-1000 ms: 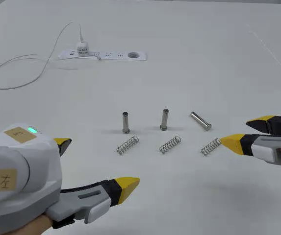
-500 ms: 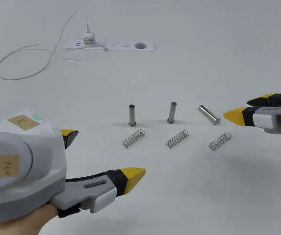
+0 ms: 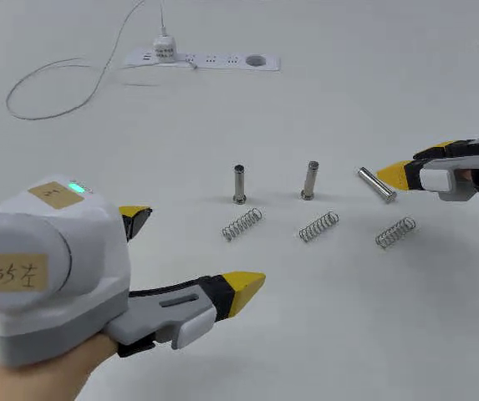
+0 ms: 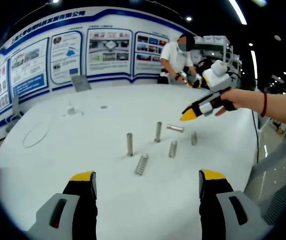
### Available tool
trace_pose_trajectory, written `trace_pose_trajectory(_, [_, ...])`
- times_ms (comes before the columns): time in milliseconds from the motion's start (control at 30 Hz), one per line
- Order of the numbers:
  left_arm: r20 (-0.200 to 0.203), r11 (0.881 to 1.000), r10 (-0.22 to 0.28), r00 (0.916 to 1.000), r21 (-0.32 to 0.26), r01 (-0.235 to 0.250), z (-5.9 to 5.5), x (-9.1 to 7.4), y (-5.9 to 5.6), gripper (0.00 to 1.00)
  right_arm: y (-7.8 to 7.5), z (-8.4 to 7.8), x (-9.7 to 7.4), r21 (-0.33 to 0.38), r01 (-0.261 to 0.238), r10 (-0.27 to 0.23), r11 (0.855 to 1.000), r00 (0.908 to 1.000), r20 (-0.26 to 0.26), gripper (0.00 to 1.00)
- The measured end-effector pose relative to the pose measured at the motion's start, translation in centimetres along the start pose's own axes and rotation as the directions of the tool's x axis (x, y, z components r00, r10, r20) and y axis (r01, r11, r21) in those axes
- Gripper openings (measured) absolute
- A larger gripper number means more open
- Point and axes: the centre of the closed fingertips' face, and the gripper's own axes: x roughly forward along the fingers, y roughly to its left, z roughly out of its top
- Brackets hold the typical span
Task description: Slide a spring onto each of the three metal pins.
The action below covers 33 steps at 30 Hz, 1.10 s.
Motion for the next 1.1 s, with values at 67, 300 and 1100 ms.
trace_pose_trajectory(67, [0.004,1.0,-0.002,1.0,-0.004,0.002,0.0,0.0,0.0,0.86,-0.1,0.1,0.6,-0.011,0.004,-0.004,1.0,1.0,-0.004,0.35])
trace_pose_trajectory(300, [0.004,1.0,-0.018,0.9998,-0.005,0.018,-0.1,0.2,-0.5,0.87,-0.2,-0.1,2.8,0.005,-0.016,0.016,1.0,0.9997,-0.019,0.31])
trace_pose_trajectory(1100, [-0.001,0.999,-0.032,0.9995,-0.001,0.032,-0.3,0.4,-0.9,0.88,-0.6,-1.3,5.7,0.01,-0.005,0.006,1.0,0.9975,-0.071,0.16])
